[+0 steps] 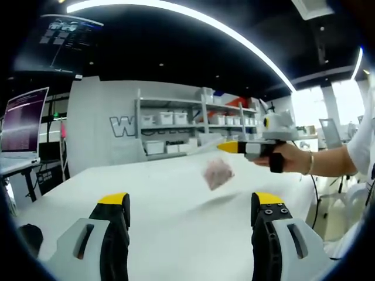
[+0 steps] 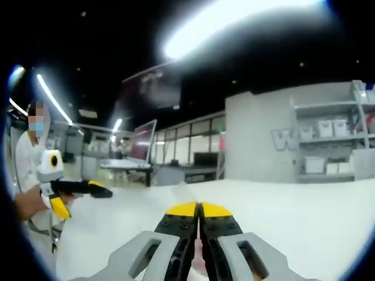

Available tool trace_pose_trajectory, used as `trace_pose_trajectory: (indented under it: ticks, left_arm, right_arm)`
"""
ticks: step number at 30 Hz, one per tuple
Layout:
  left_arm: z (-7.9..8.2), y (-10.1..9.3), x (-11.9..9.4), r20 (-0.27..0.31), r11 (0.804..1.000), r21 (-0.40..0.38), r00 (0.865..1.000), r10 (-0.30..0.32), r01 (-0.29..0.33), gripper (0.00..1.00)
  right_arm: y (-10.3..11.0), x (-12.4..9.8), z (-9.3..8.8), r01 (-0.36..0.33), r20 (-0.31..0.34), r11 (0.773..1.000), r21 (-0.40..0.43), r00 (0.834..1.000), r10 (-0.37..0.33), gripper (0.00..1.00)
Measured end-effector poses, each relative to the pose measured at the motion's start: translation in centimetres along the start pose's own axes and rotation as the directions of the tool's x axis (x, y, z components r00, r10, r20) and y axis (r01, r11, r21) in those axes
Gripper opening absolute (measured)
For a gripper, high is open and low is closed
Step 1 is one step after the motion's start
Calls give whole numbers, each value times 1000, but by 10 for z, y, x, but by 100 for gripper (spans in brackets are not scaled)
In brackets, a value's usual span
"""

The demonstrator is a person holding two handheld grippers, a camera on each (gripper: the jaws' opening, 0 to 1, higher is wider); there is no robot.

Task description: Open the resealable bag by pulling the two sides of the seal apart until the entire bag opening is separated and visibly accessible.

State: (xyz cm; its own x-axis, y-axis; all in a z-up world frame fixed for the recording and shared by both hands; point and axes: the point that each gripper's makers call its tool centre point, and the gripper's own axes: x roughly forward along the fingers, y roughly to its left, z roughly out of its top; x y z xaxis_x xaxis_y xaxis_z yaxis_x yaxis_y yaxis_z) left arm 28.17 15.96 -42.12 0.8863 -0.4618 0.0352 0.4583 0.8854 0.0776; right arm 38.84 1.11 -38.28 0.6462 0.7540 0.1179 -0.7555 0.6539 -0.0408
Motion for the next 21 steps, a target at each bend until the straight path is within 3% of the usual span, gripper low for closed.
trace_pose_trajectory:
  ticks: [21]
  left_arm:
    - [5,11,6,1,1000,-9,1000,-4,4,83]
  right_arm:
    - [4,-12,6,28,-6,1000,13,1000,-28,0]
